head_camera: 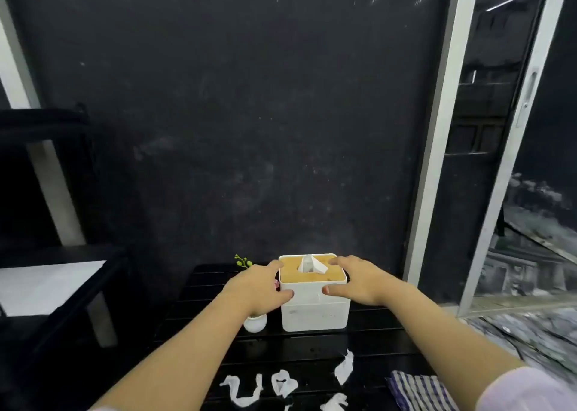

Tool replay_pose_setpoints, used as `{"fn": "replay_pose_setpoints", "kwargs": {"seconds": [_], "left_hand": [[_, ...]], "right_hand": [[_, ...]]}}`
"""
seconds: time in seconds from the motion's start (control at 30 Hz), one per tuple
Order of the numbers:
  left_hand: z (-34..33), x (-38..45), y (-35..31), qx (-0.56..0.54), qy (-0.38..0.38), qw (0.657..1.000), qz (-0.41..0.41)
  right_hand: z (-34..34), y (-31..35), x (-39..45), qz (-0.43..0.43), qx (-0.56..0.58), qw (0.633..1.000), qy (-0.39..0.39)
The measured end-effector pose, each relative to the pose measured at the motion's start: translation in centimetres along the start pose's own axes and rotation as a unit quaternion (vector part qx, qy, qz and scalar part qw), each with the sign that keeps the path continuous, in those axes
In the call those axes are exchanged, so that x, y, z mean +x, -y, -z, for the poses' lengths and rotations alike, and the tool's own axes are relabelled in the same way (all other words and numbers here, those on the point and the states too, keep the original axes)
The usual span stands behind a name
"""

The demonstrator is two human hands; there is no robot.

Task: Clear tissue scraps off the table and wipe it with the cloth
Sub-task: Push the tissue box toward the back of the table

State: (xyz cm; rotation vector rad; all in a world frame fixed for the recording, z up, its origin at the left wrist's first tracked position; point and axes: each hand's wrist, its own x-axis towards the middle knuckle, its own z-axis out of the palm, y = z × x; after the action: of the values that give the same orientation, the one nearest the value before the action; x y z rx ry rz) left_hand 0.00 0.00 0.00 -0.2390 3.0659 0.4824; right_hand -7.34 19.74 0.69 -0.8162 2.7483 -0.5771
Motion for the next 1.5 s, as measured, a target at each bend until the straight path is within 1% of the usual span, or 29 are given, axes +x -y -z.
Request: {"fn": "replay_pose_setpoints", "kwargs": {"seconds": [0.13,0.23,0.33,0.47,0.57,0.67,0.87,1.13,1.5], "left_hand": [[-2.5,2.8,1.2,0.007,0.032,0.999,0.017],[-4.8,5.1,1.9,-0.042,0.055,0.998,0.014],[-6.5,6.5,2.1,-0.052,0.046,0.998,0.007],[-7.9,7.1,1.9,-0.11,0.019,0.994,0.018],[-8.9,7.6,2.2,-0.148,-0.014,0.989,0.024],[-9.5,7.8,2.4,-0.162,-0.042,0.985,0.029],[-10.4,8.3,2.3,-0.188,-0.077,0.979,0.028],[-11.3,9.7,1.5,-0.176,-0.09,0.98,0.009],[-11.8,12.6,0.7,-0.188,-0.091,0.978,-0.007]], "right_hand": [[-1.7,-1.7,2.2,-0.027,0.0,1.0,0.005],[-2.9,-3.1,3.7,-0.027,0.013,1.0,-0.006],[-4.0,-4.2,4.9,-0.034,0.004,0.999,-0.018],[-5.2,-5.3,5.8,-0.05,0.007,0.998,-0.028],[-5.9,-6.1,6.1,-0.056,0.03,0.997,-0.033],[-6.4,-6.6,6.4,-0.058,0.059,0.996,-0.036],[-6.8,-7.0,6.3,-0.064,0.114,0.989,-0.074],[-6.2,-8.1,6.4,-0.054,0.146,0.983,-0.094],[-5.9,-10.2,8.5,-0.068,0.158,0.979,-0.109]]}}
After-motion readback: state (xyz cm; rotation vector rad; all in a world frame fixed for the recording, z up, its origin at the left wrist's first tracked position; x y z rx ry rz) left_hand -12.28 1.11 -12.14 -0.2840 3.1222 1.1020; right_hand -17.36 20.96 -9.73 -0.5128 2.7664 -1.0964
